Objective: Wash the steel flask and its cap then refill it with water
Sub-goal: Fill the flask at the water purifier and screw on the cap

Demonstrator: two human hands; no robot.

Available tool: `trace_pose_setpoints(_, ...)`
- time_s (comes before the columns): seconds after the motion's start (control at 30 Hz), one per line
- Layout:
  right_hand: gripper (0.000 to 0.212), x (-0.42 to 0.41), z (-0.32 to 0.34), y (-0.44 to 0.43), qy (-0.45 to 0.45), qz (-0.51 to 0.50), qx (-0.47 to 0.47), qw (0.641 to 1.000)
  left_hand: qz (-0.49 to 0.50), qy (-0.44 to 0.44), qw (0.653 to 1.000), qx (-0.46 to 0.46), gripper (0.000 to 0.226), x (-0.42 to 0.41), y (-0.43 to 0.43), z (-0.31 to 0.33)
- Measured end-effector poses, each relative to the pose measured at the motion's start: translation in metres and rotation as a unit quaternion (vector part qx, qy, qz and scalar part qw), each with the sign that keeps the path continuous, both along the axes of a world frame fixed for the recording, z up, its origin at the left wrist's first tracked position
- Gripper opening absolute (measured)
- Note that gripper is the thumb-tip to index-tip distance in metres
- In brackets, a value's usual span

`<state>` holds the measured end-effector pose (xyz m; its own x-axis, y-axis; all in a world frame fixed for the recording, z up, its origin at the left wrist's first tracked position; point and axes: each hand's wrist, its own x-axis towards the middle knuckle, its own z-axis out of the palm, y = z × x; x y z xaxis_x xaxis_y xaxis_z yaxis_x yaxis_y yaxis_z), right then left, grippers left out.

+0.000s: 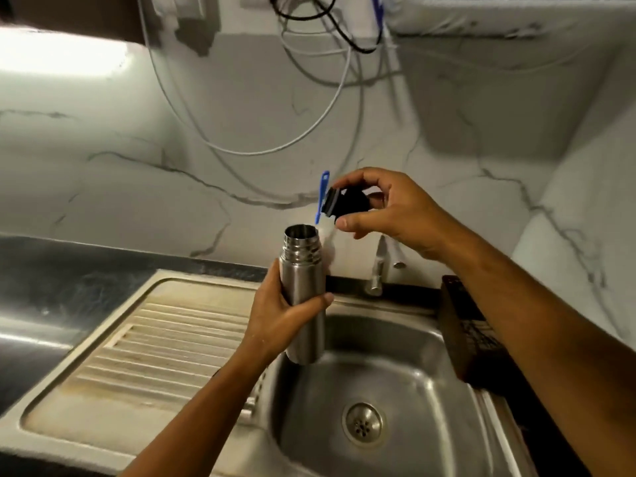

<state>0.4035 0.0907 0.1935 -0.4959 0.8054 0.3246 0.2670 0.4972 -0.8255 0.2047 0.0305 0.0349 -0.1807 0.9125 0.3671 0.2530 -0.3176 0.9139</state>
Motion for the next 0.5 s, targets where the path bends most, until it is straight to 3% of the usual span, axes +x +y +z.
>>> trace_pose_setpoints(0.13, 0.054, 0.021, 0.011, -0.010, -0.126, -0.011, 0.056, 0.990, -0.062, 0.040, 0.997, -0.027, 0.073, 0.021, 0.002, -0.020)
trace_pose_setpoints(0.33, 0.055, 0.025, -0.003, -0.017, -0.302, 0.027, 0.056, 0.951, -0.109, 0.088, 0.989, -0.036, 0.079, 0.037, 0.003, -0.036)
trace_pose_setpoints(0.5, 0.053, 0.024, -0.021, -0.017, -0.358, 0.053, 0.033, 0.932, -0.119, 0.097, 0.988, -0.034, 0.078, 0.045, 0.004, -0.044)
